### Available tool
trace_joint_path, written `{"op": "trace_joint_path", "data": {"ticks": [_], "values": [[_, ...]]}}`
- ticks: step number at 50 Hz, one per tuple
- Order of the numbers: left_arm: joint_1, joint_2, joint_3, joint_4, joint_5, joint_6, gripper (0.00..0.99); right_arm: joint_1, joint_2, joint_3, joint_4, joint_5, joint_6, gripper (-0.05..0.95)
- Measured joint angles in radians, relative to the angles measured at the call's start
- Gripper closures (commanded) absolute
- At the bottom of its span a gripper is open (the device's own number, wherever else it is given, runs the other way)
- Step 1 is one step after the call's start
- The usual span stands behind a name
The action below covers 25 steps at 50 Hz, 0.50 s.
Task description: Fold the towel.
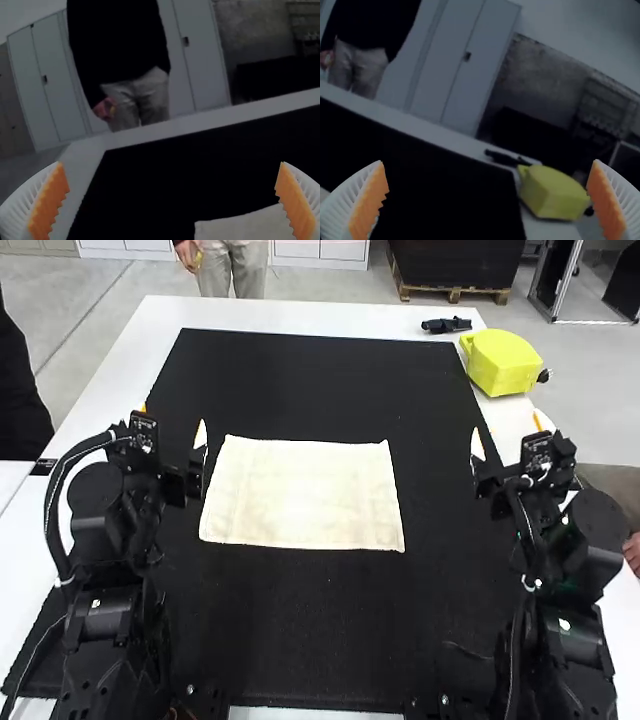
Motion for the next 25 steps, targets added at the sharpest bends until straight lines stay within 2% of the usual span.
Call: {"op": "trace_joint_path", "data": {"ticks": [9,16,25], "values": [[0.004,0.000,0.000,0.042,0.000,-0.007,0.028,-0.031,0.000,0.000,0.020,-0.002,0.090,-0.01],[0.016,0.000,0.000,0.082,0.000,-0.012,0.028,-0.089,0.000,0.000,0.037,-0.006,0.121,-0.01],[0.017,0.000,0.000,0.134,-0.003,-0.020,0.028,-0.122,0.000,0.002,0.128,-0.039,0.166,-0.01]]}}
